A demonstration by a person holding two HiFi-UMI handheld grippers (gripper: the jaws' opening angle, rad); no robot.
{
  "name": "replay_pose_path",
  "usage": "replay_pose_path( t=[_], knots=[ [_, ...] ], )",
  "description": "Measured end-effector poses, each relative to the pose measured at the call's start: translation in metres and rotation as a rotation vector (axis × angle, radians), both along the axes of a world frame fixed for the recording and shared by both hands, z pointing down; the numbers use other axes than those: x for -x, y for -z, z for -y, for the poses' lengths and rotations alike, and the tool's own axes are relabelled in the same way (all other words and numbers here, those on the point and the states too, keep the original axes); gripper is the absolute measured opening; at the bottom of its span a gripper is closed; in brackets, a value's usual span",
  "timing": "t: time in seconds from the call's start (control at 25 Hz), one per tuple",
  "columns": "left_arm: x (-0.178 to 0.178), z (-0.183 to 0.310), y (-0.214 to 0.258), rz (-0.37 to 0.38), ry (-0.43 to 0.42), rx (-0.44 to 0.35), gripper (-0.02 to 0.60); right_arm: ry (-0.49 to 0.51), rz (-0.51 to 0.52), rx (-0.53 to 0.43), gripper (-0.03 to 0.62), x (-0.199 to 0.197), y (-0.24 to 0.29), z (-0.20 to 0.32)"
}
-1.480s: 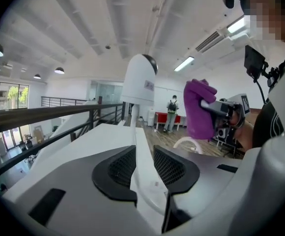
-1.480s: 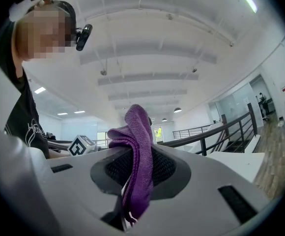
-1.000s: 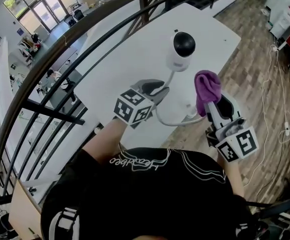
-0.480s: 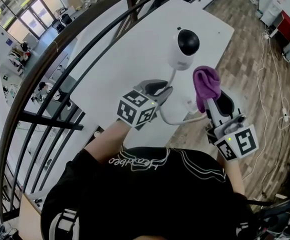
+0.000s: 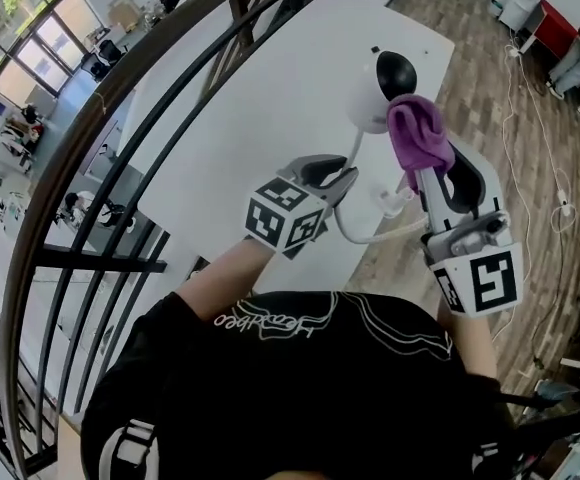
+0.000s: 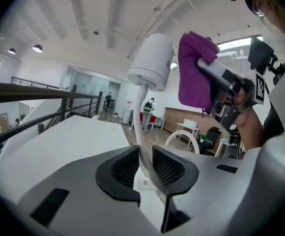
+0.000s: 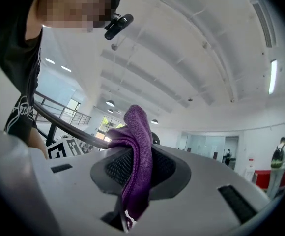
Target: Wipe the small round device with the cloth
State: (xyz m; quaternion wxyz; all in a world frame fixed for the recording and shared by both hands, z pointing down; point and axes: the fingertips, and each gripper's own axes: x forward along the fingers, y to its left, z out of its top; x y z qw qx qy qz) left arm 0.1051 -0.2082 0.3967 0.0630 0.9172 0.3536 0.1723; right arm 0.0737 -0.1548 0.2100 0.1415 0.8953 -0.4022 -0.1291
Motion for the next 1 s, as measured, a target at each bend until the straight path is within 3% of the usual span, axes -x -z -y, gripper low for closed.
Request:
replay_pose_path(
  t=[0.4,1.0],
  knots=[
    [0.005,0.0,0.002,-0.016,-0.058,0.058,0.089,-0.141,-0.205,0.09,0.066,0.007,0.05,0.032],
    [0.002,-0.008,0.013,-0.027,-0.084,0.124,0.089,-0.181,-0.246,0.222,0.066,-0.005,0.052,0.065]
  ],
)
